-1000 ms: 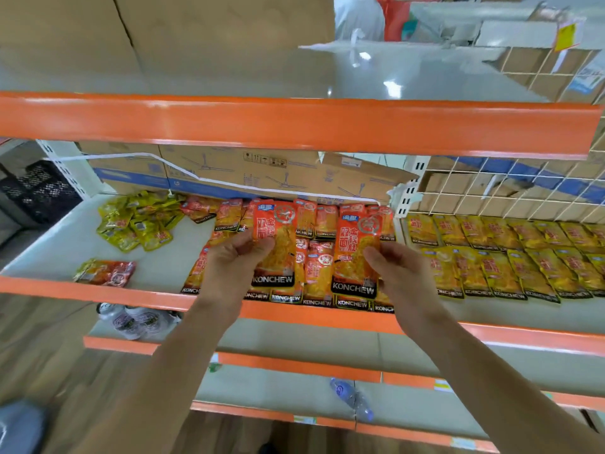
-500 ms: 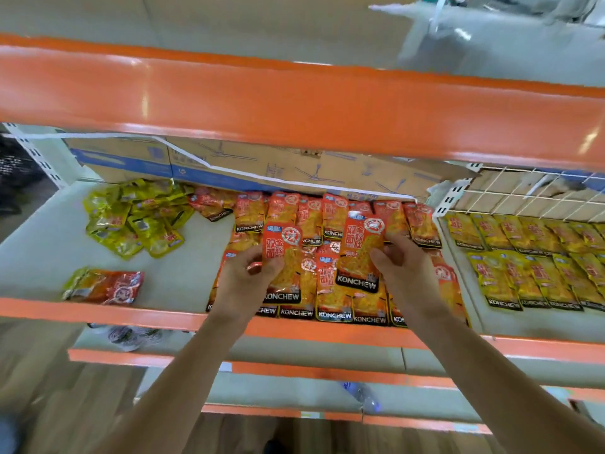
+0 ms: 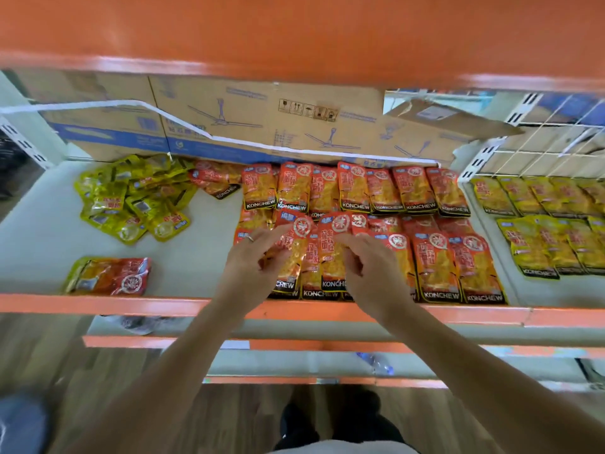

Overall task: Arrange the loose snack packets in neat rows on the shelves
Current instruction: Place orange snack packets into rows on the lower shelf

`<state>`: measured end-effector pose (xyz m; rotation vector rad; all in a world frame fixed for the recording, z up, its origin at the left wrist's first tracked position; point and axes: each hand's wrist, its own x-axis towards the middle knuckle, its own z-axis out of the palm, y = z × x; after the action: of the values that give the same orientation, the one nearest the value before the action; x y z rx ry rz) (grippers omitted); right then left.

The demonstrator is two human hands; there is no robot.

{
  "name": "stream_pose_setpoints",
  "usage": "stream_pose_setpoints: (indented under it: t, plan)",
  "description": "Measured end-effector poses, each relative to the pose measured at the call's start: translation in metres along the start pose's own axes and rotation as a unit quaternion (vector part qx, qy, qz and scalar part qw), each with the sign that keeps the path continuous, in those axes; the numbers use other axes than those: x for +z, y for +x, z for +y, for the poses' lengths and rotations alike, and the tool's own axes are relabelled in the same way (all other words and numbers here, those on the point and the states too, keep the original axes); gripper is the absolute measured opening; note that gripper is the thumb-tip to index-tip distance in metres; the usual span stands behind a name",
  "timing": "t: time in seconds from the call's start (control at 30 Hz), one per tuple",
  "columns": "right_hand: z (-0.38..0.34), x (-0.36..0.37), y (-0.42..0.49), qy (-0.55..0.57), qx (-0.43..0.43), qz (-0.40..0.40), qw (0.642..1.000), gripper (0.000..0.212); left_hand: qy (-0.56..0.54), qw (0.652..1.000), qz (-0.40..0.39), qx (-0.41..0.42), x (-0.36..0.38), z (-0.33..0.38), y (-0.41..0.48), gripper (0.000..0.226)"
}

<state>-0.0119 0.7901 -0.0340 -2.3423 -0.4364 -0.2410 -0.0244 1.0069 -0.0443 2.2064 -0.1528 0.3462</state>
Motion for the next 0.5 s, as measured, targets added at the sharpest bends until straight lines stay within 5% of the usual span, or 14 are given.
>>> stream_pose_setpoints:
  t: [0.2, 0.5]
  plan:
    - [0.009, 0.017, -0.001, -0.133, -0.083, 0.049, 0.986, 0.032, 0.153, 0.983, 0.045, 0.089, 0.013, -0.011, -0.007, 0.032]
    - [0.014, 0.021, 0.001, -0.187, -0.14, 0.056, 0.971, 0.033, 0.246, 0.966, 0.079, -0.011, 0.013, -0.001, -0.005, 0.036]
